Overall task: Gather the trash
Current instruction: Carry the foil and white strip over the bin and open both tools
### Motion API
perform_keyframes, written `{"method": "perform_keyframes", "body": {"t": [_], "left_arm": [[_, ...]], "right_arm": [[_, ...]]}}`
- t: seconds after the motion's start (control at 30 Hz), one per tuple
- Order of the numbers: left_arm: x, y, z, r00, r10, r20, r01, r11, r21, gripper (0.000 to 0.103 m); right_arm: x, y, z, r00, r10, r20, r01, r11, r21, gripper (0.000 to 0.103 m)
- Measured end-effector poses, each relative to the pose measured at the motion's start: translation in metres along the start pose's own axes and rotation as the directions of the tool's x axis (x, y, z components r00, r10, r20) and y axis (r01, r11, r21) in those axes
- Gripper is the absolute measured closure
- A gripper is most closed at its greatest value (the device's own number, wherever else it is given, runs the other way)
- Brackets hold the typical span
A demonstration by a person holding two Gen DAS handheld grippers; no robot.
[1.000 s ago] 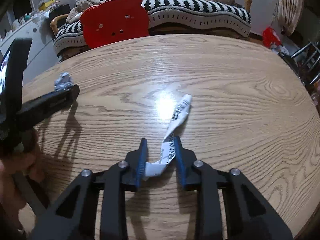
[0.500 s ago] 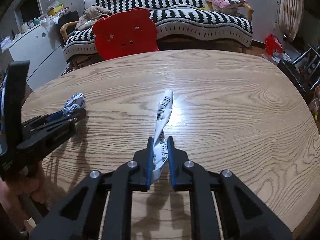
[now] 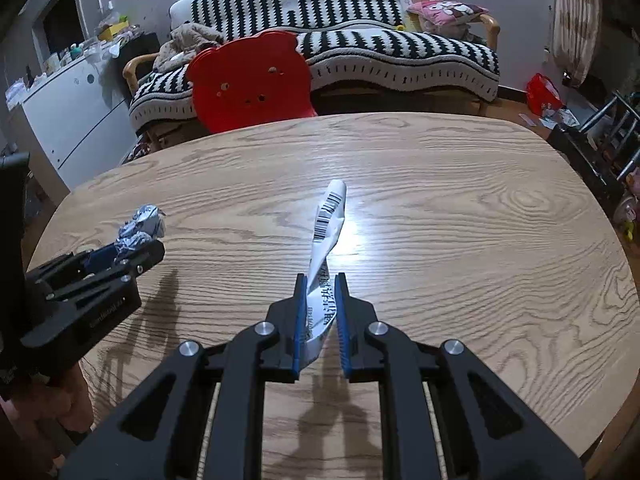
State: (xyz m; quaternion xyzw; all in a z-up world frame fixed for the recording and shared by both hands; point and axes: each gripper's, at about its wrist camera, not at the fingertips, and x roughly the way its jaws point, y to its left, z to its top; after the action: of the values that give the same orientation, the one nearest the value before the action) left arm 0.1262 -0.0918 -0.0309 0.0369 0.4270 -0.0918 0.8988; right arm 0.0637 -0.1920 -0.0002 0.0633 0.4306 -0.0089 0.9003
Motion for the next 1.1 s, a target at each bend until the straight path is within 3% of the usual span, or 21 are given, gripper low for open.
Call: {"method": "perform_keyframes", "body": {"t": [0.27,0.6,0.8,1.1], "left_arm": [[-0.019,-0.065,-0.001,0.996,-0.089,0.023,0.087,0.993,0.075,0.065],[-0.046,-0.188,-0.016,0.968,-0.252,0.019,0.244,0.951,0.192,0.065],[-0.064,-0.277,-0.036,0.928,-0.373,-0.006,0.36,0.892,0.274,0.065],[-0.082,-0.399,-0.089,0.853,-0.513,-0.095,0.504,0.762,0.406,0.065]], "right_arm": [[-0.031,-0.05,-0.007,0.998,-0.047,0.034,0.045,0.998,0.047,0.089],[-0.1,-0.172,-0.037,0.985,-0.151,0.083,0.134,0.973,0.19,0.089],[-0.145,-0.255,-0.076,0.969,-0.23,0.092,0.194,0.935,0.298,0.089],[-0.201,-0.376,-0.155,0.941,-0.334,0.054,0.27,0.837,0.476,0.089]]}}
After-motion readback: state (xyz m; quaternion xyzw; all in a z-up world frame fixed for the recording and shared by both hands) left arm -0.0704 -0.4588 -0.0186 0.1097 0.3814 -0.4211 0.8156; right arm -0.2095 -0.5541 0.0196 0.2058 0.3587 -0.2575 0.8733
